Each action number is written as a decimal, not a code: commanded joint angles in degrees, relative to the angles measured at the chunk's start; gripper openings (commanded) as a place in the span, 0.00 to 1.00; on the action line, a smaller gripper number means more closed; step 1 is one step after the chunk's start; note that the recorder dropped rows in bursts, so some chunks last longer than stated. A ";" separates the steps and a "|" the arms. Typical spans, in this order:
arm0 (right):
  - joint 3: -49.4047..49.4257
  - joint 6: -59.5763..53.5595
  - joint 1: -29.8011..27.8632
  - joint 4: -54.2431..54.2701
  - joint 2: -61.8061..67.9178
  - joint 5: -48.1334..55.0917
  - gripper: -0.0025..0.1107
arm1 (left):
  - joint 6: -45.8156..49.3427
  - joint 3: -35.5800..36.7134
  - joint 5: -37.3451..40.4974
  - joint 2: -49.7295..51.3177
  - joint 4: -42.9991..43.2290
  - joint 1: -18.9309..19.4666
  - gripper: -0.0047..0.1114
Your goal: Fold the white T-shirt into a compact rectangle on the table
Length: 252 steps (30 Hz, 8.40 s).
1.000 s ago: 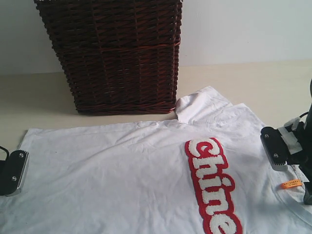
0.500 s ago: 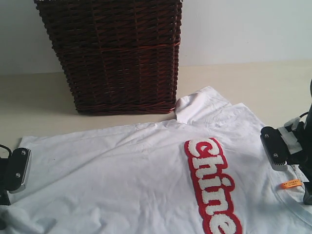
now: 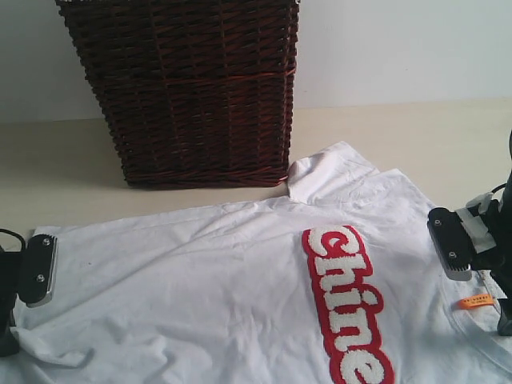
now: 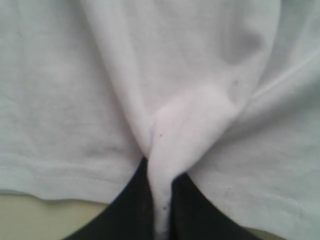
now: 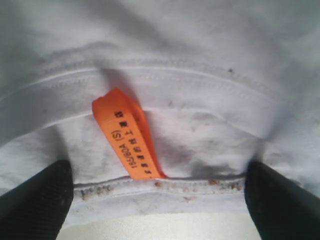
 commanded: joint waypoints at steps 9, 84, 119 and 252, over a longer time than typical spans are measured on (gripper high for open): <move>0.63 -0.42 -0.25 1.53 1.73 0.20 0.81 | -1.82 0.27 -1.03 1.34 0.88 -0.42 0.04; 0.63 4.13 -0.25 3.79 -2.53 -0.63 0.02 | -3.22 0.19 -0.77 1.34 0.88 -0.42 0.04; -2.18 8.82 -0.25 7.74 -12.76 0.58 0.02 | -9.11 -2.13 0.81 -3.90 1.16 -4.26 0.04; 10.42 52.14 36.45 7.20 -3.79 -7.67 0.02 | -25.93 1.29 -8.02 -10.00 -14.94 -14.03 0.61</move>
